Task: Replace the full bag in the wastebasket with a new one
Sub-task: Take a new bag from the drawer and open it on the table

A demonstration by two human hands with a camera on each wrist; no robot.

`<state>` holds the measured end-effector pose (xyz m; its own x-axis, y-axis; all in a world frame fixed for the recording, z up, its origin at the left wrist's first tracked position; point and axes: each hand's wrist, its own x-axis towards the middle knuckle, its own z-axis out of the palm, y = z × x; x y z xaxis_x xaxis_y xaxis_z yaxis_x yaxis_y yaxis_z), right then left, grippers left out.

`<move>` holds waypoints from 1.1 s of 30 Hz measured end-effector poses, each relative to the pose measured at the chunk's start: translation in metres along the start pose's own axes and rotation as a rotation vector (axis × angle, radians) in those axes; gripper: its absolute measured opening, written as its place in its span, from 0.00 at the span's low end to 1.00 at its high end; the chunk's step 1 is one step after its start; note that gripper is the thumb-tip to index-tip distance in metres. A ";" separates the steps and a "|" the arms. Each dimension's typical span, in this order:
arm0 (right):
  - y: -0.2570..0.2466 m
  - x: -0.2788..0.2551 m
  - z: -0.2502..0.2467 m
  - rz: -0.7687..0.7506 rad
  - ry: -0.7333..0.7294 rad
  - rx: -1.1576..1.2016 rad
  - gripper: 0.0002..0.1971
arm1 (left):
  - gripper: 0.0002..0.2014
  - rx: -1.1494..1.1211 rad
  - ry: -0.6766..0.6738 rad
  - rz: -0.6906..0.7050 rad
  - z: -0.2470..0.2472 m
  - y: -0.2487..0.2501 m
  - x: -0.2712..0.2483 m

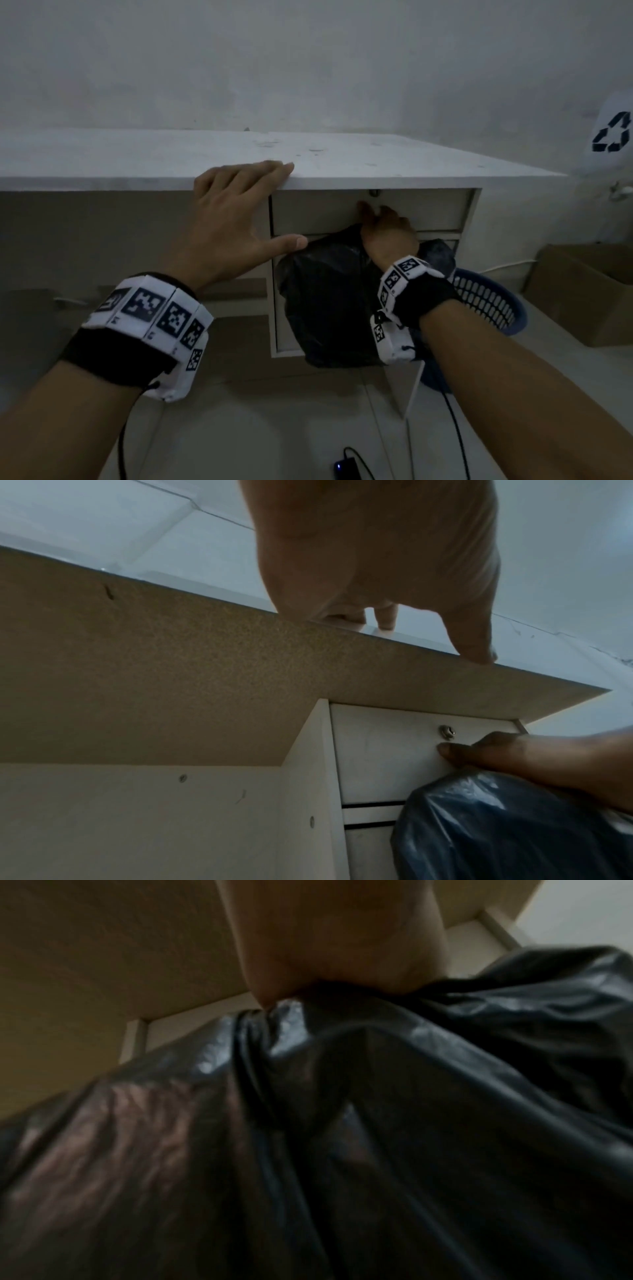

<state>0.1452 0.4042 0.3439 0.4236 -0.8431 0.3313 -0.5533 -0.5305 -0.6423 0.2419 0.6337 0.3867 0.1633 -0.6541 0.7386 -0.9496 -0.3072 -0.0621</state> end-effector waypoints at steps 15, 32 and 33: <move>-0.030 -0.041 -0.088 0.117 -0.619 0.008 0.27 | 0.26 -0.105 -0.057 -0.219 -0.026 0.032 0.008; -0.322 0.061 -0.285 -0.038 -0.667 0.198 0.12 | 0.42 -0.625 -1.052 -1.123 -0.272 -0.058 0.233; -0.344 0.072 -0.281 -0.102 -0.623 0.192 0.12 | 0.43 -0.641 -1.035 -1.144 -0.276 -0.075 0.243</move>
<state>0.1640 0.5008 0.7827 0.8347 -0.5500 -0.0280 -0.3753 -0.5309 -0.7599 0.2793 0.6884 0.7565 0.6513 -0.5377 -0.5354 -0.1297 -0.7741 0.6197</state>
